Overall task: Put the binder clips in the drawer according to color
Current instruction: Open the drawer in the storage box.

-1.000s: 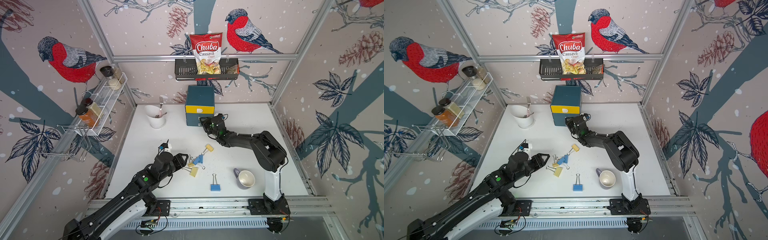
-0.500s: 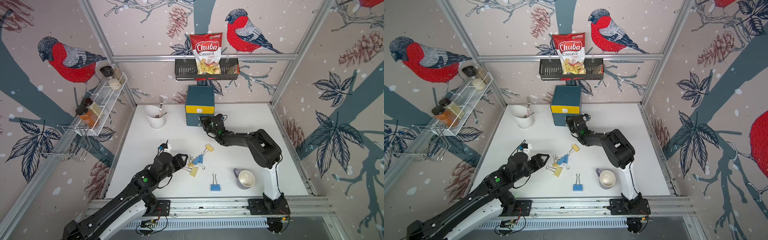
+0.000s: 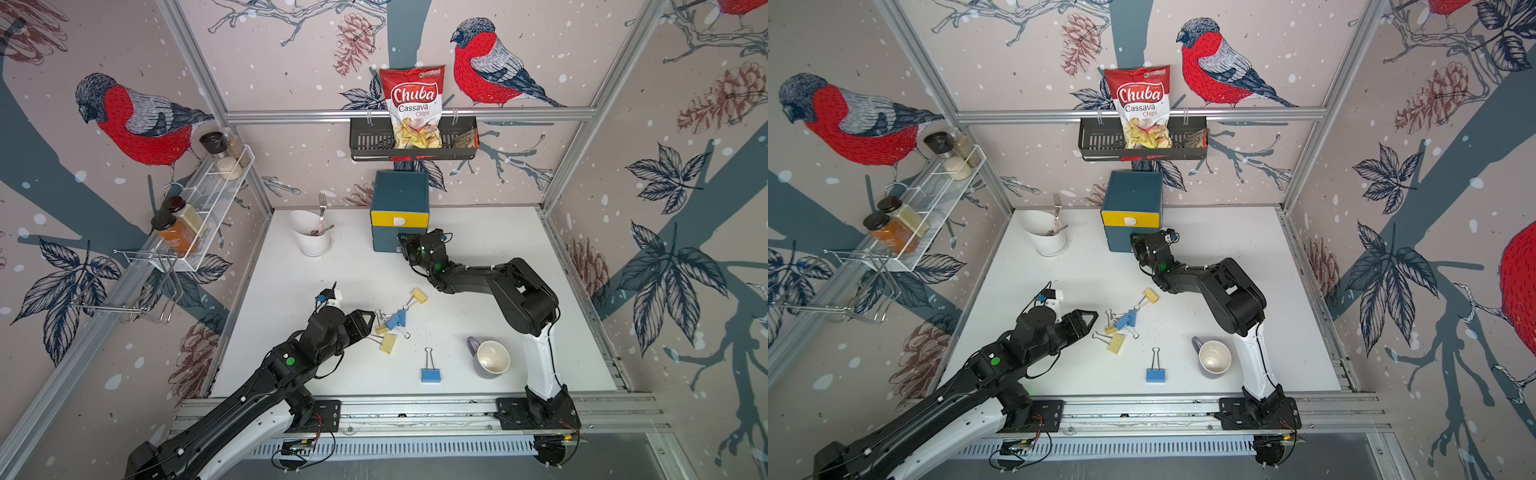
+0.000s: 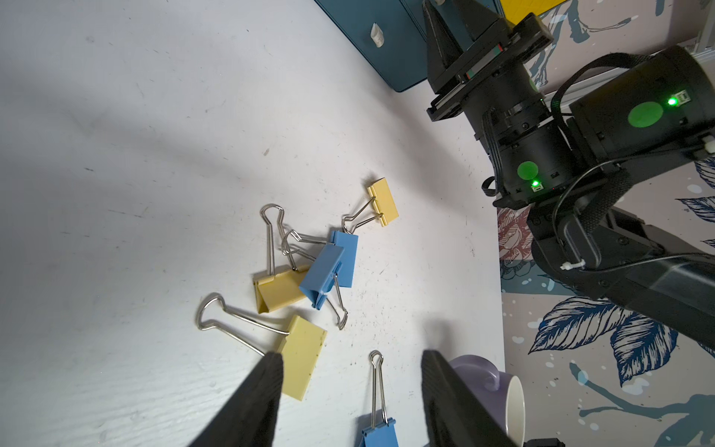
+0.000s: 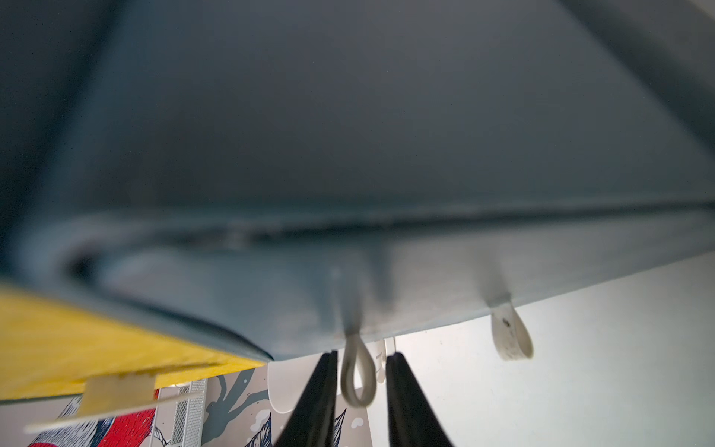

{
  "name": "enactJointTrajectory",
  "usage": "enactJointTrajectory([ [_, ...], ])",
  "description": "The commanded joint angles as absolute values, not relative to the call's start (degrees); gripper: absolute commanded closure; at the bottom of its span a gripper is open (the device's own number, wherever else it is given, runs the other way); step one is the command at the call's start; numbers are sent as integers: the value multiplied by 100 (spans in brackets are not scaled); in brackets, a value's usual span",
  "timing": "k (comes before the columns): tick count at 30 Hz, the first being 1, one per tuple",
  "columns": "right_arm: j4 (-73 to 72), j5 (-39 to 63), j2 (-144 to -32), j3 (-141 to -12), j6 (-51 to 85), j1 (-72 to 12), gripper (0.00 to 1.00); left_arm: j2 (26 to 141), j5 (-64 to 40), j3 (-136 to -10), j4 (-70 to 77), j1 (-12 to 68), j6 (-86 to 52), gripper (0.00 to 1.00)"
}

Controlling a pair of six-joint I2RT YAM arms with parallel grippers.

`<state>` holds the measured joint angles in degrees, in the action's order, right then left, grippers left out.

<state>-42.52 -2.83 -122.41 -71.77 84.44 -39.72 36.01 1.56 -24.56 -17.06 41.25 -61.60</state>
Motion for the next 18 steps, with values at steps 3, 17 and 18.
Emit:
enactJointTrajectory([
  [3, -4526, -419, -12257, -7167, 8640, -3986, 84, 3543, 164, -2423, -1714, 4105, -6161, 39],
  [17, -4596, -933, -11747, -6568, 8845, -4281, 100, 3583, 135, -2390, -1776, 4107, -6170, 39],
  [18, -4619, -979, -11690, -6488, 8877, -4304, 100, 3584, 135, -2384, -1784, 4107, -6178, 39],
])
